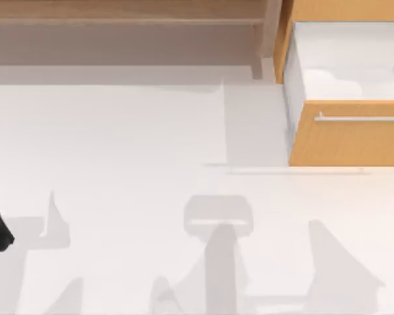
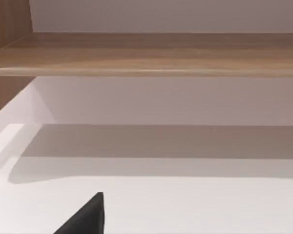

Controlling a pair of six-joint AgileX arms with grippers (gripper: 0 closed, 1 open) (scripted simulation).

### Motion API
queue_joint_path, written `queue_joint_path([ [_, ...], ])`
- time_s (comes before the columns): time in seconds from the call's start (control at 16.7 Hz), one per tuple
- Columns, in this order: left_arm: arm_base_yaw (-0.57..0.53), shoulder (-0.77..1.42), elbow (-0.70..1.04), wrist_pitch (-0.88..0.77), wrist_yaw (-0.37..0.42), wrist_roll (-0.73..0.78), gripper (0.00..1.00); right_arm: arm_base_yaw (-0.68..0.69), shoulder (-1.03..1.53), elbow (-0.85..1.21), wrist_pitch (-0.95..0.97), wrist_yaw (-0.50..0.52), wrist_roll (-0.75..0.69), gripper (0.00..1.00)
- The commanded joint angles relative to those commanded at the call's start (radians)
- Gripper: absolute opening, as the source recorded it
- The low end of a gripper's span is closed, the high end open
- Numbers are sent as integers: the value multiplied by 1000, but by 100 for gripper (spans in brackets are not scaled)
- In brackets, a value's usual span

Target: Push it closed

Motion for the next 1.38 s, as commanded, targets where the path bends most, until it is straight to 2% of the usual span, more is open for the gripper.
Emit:
queue_joint_path([
  [0.36, 0, 0, 0, 0, 0, 0, 100, -136, 333, 214, 110, -135, 7, 100],
  [0.9, 0, 0, 0, 0, 0, 0, 100, -114, 365, 197, 151, -137, -26, 100],
  [1.14, 0, 0, 0, 0, 0, 0, 100, 32, 419, 43, 336, -75, -214, 100],
  [1.38, 0, 0, 0, 0, 0, 0, 100, 236, 533, -160, 640, 53, -529, 100],
])
